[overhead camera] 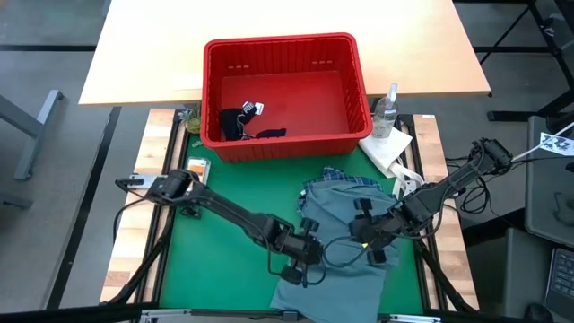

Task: Fold Laundry from Bin
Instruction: Fold the blue pants on top of the blue shirt

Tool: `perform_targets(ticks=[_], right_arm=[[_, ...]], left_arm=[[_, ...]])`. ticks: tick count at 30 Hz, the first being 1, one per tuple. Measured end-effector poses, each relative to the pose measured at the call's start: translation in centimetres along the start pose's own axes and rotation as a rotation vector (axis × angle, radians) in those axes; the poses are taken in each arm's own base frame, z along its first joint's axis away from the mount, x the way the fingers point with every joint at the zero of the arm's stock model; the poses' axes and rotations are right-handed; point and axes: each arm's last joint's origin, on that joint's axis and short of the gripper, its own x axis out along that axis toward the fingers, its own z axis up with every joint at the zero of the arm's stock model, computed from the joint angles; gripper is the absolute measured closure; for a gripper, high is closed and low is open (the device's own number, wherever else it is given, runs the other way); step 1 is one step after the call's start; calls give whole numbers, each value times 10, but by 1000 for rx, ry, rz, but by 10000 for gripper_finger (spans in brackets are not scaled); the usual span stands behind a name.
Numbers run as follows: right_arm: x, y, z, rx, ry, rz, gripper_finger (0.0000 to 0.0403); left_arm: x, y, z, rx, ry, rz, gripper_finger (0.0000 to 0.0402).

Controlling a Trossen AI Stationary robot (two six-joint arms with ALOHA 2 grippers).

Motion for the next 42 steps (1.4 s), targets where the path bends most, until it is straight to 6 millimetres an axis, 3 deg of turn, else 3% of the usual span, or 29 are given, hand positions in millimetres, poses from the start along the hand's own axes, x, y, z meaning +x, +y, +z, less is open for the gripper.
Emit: perform_targets(ticks=[11, 26, 37, 42], right_arm=[[-2, -6, 8, -7, -98, -150, 286], [6, -62, -11, 123, 189, -314, 286], [1, -70, -23, 132, 320, -377, 286], [-8, -68, -13, 143, 293, -333, 286]], left_arm=[[34, -3, -25, 25, 161, 54, 280], [31, -4, -37, 7, 287, 55, 280], [31, -4, -37, 8, 293, 53, 280], [21, -2, -36, 11, 309, 51, 280]])
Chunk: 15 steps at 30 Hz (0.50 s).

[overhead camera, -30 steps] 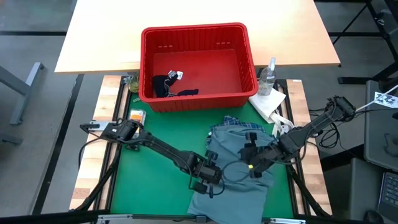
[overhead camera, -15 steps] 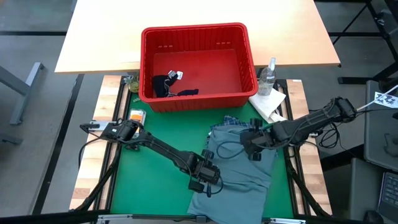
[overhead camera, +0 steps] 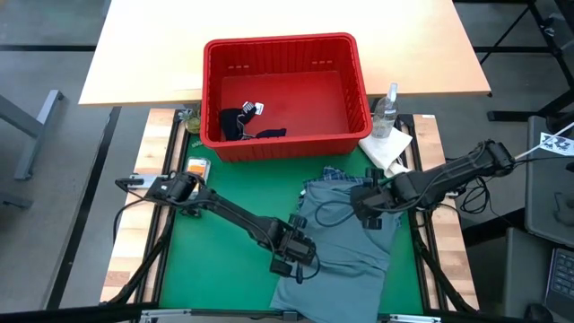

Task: Fold Laundry from Bin
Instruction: Fold the blue pants on top of the blue shirt

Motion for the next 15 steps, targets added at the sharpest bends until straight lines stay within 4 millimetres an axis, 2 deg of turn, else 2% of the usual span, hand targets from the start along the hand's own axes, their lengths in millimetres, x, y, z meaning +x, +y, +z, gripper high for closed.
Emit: perform_targets(ticks=[8, 15], right_arm=[[-33, -3, 15, -42, -64, 102, 286], [-42, 8, 12, -107, -41, 218, 286]], left_arm=[[-40, 9, 2, 6, -58, 5, 280], [-63, 35, 5, -19, -129, 115, 280]])
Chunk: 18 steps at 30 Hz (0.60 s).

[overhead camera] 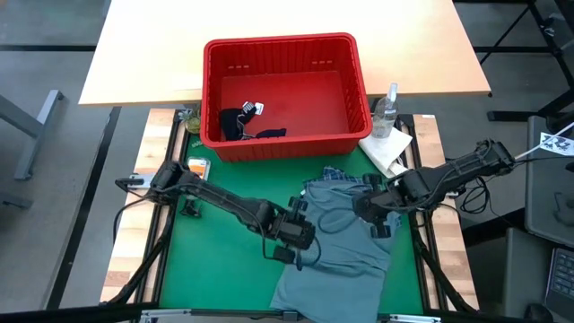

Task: Fold Laundry from Bin
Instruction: Fold the blue pants on top of the blue shirt

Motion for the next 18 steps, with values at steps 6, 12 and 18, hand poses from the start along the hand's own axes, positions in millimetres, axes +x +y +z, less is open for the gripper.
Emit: perform_targets(ticks=[6, 12, 18], right_arm=[[-3, 24, -14, -113, 43, -40, 286], [2, 36, -29, -127, 49, -148, 286], [27, 37, -47, -100, 157, -162, 286]], left_arm=[[9, 29, 4, -48, -47, 55, 280], [23, 61, 1, -110, -41, 93, 280], [29, 89, -3, -172, -45, 127, 280]])
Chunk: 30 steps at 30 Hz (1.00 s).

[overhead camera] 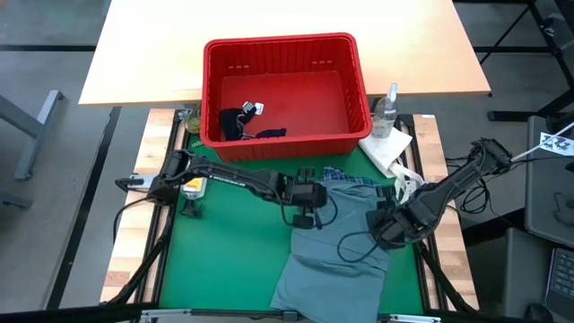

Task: Fold Laundry from Bin
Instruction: Fold the blue pants on top of the blue shirt

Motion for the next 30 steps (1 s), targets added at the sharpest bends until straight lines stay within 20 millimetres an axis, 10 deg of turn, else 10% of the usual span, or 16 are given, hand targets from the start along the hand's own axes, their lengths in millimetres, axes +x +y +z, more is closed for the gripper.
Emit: perform_targets(ticks=[14, 30], right_arm=[[20, -11, -35, 150, 310, -176, 286], [0, -10, -25, 177, 256, -92, 286]], left_arm=[[40, 32, -12, -70, 69, 52, 280], [-5, 26, -2, -31, 16, 75, 280]])
